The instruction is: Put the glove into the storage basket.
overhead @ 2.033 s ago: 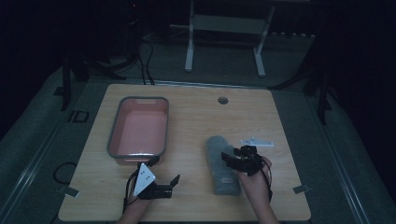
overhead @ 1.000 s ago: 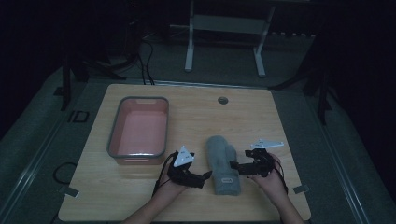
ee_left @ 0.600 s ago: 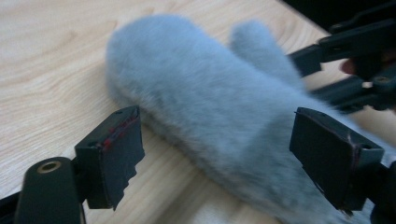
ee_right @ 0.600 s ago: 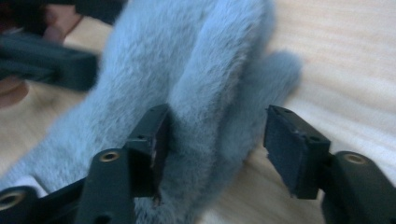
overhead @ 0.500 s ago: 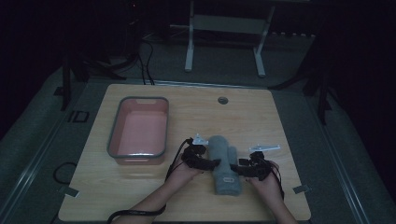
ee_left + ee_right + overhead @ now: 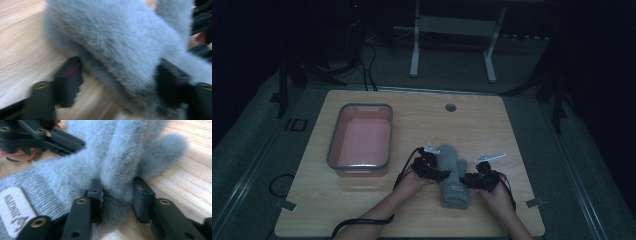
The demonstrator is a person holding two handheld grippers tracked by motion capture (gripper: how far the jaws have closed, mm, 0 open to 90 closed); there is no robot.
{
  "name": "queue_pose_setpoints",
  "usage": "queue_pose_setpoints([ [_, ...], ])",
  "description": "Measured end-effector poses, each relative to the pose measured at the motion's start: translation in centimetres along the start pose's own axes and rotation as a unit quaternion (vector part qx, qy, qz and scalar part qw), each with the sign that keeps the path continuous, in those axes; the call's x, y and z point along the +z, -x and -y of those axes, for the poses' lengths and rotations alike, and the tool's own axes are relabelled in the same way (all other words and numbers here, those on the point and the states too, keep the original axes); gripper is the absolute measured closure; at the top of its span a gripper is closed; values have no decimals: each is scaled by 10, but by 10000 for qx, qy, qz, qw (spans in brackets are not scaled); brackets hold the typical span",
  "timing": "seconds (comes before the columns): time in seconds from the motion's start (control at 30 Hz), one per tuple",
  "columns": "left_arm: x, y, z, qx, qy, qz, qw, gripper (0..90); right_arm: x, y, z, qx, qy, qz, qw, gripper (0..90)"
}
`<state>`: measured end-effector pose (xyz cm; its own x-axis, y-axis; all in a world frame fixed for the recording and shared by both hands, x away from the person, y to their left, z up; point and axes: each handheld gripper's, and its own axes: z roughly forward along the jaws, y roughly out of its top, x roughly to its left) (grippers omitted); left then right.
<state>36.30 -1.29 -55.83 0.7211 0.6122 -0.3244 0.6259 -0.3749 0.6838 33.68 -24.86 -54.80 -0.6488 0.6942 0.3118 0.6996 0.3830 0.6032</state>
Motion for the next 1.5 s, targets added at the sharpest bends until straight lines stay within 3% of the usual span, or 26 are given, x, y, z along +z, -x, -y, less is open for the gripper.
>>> queue_pose_setpoints([
  [0.03,1,0,0,-10,-9,118,9999,415,0,-1,0,-37,-16,22,10000,675],
  [0.13,1,2,-1,102,-23,217,9997,600,-1,-2,-1,-83,-8,49,10000,719],
  [0.23,-1,8,-3,369,-82,78,9993,721,-1,-3,-1,-18,44,49,10000,757],
  [0.33,-2,10,-5,397,-50,42,9992,772,-3,-3,1,51,159,-27,9999,786],
  [0.6,-14,16,-17,558,-34,64,9984,799,-13,2,-1,184,314,-384,9986,809],
  [0.9,-41,22,-39,714,244,86,9971,805,-36,-8,-20,22,706,-397,9967,820],
  [1.1,-64,22,-56,889,449,-75,9950,805,-49,-18,-41,-113,954,-375,9947,822],
  [1.2,-76,18,-63,877,516,-148,9947,805,-52,-23,-53,-199,1050,-378,9936,823],
  [1.5,-112,5,-76,937,573,-444,9930,805,-49,-40,-90,-378,1205,-519,9906,825],
])
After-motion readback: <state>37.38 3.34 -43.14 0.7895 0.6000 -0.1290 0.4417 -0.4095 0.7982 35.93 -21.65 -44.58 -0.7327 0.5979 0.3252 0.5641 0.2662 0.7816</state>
